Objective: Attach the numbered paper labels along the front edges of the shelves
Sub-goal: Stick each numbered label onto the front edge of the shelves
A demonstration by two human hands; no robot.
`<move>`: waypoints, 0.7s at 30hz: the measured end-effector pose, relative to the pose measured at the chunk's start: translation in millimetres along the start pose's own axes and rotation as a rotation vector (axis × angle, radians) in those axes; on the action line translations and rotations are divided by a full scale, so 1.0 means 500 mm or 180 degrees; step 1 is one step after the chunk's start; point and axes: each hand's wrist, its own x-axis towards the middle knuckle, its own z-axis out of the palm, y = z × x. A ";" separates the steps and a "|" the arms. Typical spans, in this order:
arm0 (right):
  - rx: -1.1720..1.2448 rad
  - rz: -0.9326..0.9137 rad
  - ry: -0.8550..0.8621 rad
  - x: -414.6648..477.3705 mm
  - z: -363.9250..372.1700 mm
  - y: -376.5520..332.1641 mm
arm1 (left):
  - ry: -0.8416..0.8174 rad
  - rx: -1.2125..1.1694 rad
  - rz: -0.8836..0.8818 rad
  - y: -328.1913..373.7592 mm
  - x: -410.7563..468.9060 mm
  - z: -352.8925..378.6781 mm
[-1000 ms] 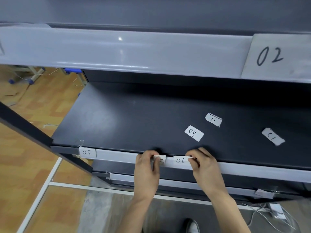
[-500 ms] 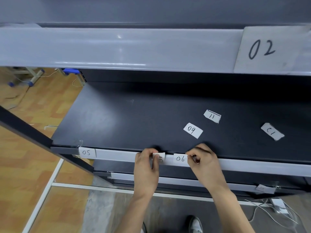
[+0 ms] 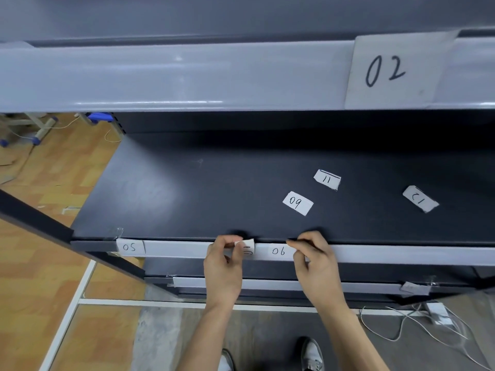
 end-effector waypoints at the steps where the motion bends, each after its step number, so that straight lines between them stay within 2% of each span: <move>1: 0.0041 0.0031 0.0027 0.000 0.001 -0.001 | 0.0045 -0.0225 -0.0063 0.007 -0.001 -0.002; 6: 0.0413 0.0291 0.0138 -0.012 0.007 -0.019 | 0.0277 -0.1693 -0.0706 0.030 -0.002 -0.010; 10: 0.0766 0.0418 -0.0179 -0.013 -0.009 -0.046 | 0.0098 -0.2105 -0.0972 0.039 -0.017 0.006; 15: 0.0777 0.0398 -0.0302 -0.001 -0.033 -0.049 | -0.0122 -0.2054 -0.0988 0.057 -0.035 0.044; 21: 0.0627 0.0543 -0.0155 0.001 -0.086 -0.003 | -0.0767 -0.0844 -0.0062 0.086 -0.061 0.106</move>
